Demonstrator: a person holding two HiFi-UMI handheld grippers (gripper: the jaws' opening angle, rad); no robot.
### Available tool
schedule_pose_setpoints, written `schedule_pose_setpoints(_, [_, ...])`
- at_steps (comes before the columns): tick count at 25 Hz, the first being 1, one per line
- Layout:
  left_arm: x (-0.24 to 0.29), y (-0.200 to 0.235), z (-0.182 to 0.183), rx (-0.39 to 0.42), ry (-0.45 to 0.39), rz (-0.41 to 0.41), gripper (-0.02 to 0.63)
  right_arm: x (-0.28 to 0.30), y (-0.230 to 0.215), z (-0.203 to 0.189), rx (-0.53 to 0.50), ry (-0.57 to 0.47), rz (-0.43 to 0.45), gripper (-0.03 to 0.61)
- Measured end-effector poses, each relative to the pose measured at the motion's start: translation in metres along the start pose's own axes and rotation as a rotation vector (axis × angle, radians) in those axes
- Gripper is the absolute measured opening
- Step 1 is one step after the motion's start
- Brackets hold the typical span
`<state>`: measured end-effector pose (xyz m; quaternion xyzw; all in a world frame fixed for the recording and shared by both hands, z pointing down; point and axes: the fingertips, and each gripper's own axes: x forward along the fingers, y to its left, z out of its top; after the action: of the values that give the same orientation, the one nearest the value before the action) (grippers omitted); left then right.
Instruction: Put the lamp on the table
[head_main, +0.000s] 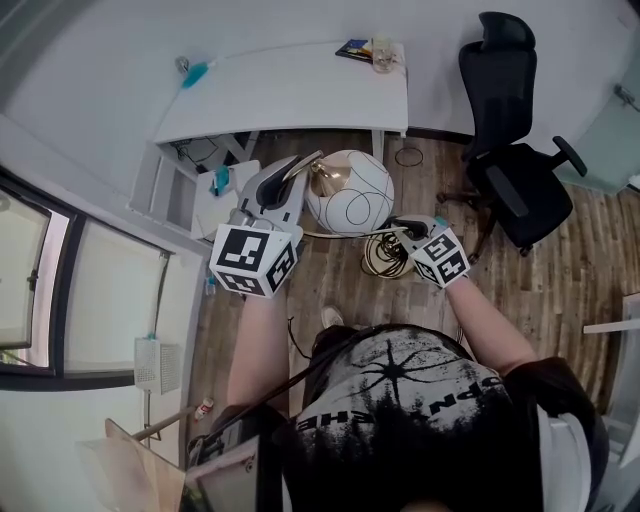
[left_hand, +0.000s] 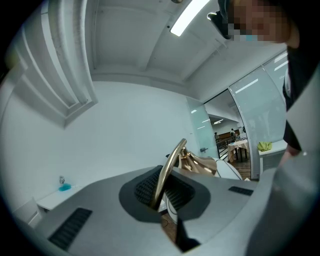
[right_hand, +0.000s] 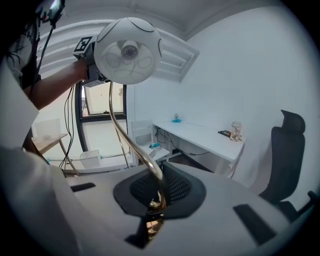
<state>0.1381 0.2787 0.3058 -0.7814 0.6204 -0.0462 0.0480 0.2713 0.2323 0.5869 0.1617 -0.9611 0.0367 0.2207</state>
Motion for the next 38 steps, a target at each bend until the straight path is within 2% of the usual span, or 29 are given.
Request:
schedule_pose_setpoints(5, [0.010, -0.004, -0.012, -0.006, 0.020, -0.010, 0.015, -0.001, -0.010, -0.012, 0.001, 0.013, -0.007, 0.020])
schedule_pose_setpoints(15, [0.044, 0.036, -0.028, -0.008, 0.030, -0.047, 0.015, 0.040, -0.030, -0.005, 0.038, 0.028, -0.039, 0.020])
schedule_pose_setpoints(26, [0.092, 0.111, -0.033, -0.023, 0.000, -0.124, 0.015, 0.101, -0.072, 0.034, 0.048, 0.041, -0.121, 0.020])
schedule_pose_setpoints(38, [0.115, 0.204, -0.049, -0.023, -0.017, -0.195, 0.015, 0.187, -0.079, 0.071, 0.069, 0.046, -0.167, 0.020])
